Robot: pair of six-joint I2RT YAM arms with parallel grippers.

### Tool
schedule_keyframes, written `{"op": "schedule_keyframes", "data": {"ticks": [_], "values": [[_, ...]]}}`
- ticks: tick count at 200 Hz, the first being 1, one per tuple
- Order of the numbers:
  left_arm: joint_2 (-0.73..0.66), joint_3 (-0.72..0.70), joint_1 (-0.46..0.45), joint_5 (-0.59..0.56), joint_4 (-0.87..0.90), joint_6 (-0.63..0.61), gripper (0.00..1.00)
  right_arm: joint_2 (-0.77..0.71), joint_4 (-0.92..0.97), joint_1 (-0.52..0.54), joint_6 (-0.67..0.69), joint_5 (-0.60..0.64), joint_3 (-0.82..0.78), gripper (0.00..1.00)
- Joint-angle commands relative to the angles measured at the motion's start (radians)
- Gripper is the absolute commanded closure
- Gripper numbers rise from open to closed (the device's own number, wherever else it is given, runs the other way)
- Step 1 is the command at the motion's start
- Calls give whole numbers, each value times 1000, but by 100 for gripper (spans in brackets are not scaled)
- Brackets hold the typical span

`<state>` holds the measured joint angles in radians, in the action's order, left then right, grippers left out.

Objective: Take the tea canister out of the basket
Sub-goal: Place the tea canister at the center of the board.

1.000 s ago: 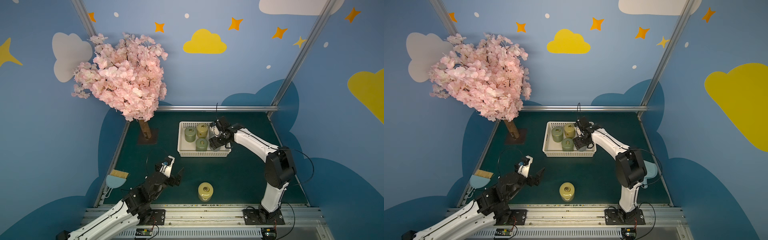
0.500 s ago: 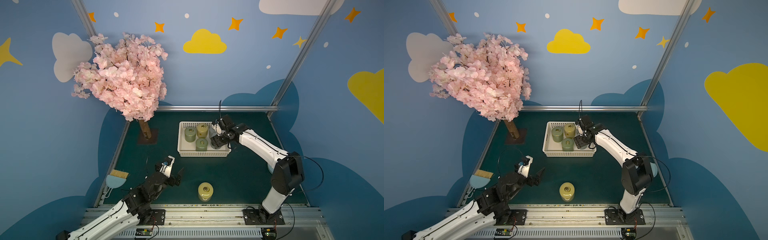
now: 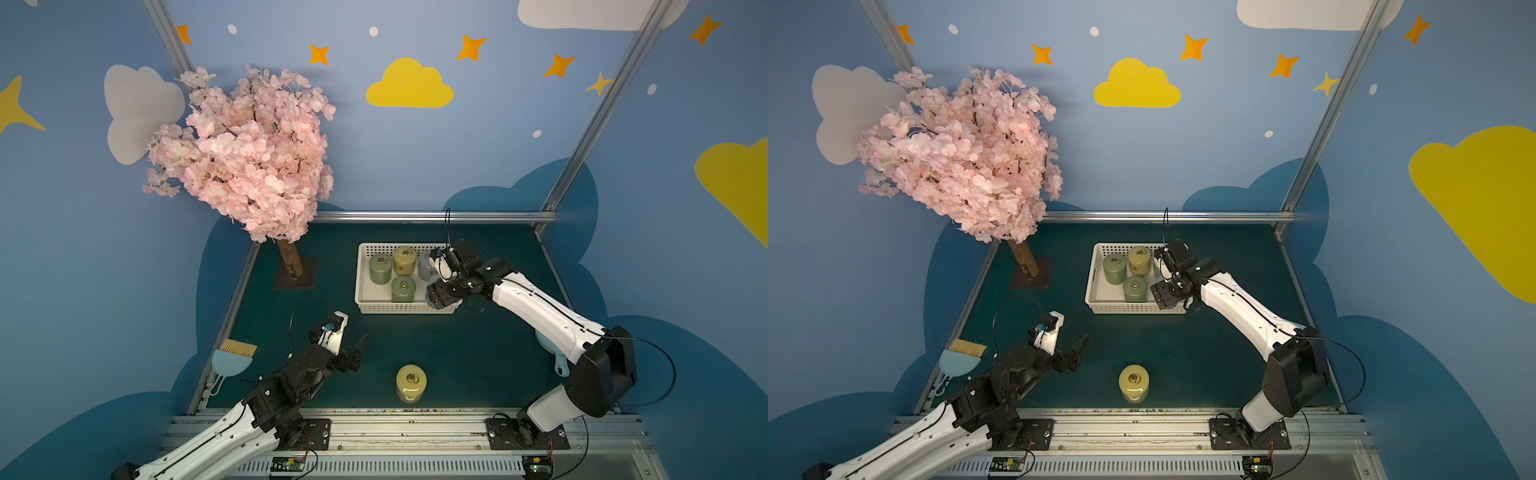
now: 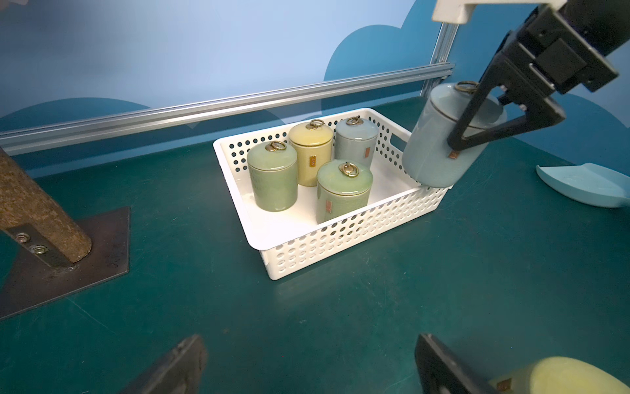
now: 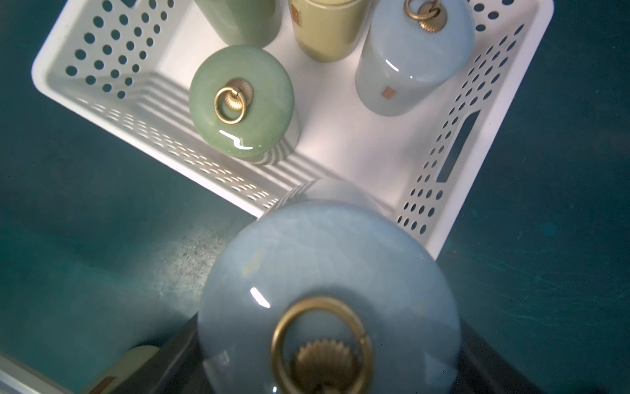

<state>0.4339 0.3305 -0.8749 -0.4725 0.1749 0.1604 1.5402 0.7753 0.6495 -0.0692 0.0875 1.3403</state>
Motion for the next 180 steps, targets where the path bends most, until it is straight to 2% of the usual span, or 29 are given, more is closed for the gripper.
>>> {"op": "schedule_keyframes", "data": {"ticks": [1, 84, 180], "values": [[-14, -14, 3, -15, -2, -5, 0, -84, -22, 24, -37, 7, -29, 60], [-17, -15, 4, -9, 0, 1, 0, -295, 10, 122, -142, 68, -227, 60], [-26, -17, 4, -25, 6, 3, 0, -463, 83, 287, -301, 164, -368, 60]]}}
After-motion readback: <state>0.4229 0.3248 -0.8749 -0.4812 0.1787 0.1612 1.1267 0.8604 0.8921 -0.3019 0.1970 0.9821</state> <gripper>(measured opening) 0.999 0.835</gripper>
